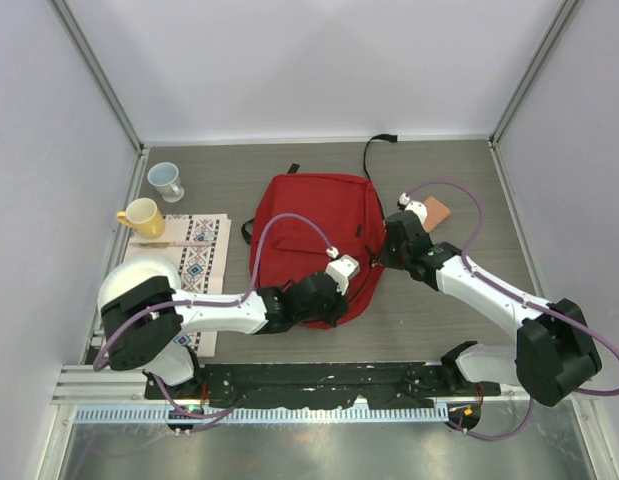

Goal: Pack the student bag
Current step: Zip the student bag at the center of the board.

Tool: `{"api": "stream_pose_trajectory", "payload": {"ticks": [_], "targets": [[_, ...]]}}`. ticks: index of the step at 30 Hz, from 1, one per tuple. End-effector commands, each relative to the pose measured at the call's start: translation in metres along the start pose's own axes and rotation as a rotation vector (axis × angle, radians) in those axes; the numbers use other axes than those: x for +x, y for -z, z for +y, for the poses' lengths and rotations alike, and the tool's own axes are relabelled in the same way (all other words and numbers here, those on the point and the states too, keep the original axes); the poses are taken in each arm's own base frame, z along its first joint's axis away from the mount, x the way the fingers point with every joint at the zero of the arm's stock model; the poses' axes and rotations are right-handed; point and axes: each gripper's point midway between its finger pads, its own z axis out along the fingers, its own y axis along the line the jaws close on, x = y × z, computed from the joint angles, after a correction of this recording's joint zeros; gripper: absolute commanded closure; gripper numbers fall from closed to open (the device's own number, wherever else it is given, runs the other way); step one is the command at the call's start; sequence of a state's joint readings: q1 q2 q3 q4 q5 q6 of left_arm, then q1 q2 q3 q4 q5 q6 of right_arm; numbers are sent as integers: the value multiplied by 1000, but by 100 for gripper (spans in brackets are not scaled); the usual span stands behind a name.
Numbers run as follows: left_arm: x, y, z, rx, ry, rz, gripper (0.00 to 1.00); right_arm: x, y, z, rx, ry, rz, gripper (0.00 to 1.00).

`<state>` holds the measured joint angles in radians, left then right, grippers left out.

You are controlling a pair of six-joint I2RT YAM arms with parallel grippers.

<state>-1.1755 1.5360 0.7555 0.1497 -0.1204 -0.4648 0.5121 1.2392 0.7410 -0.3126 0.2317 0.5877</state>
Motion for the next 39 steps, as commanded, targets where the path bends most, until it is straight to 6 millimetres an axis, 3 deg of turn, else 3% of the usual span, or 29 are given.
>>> {"api": "stream_pose_trajectory", "payload": {"ticks": [1, 14, 17, 22, 28, 29, 31, 32, 35, 36, 39], "targets": [[37, 19, -11, 55, 4, 114, 100, -80, -1, 2, 35, -70, -262, 99], [38, 25, -13, 81, 11, 98, 100, -98, -16, -2, 34, -111, -294, 99], [34, 27, -19, 104, 11, 96, 100, -94, -14, 1, 6, -107, -277, 99], [23, 30, -34, 158, 14, 88, 100, -67, -9, 12, -109, -117, -203, 99], [10, 35, -68, 254, -28, 106, 100, -42, 9, -3, -101, -140, -173, 99], [8, 35, -72, 260, -40, 107, 96, -40, 11, -5, -100, -144, -173, 99], [3, 33, -80, 263, -47, 104, 76, -38, 18, -7, -99, -146, -174, 94], [2, 32, -80, 258, -41, 101, 52, -38, 19, -9, -90, -150, -174, 91], [-5, 32, -72, 208, -42, 68, 28, -36, 24, -14, -72, -161, -174, 68], [-4, 33, -66, 183, -48, 73, 25, -34, 25, -17, -61, -165, -170, 58], [-18, 40, -50, 96, -70, 18, 15, -38, 33, -17, -68, -187, -190, 45]]}}
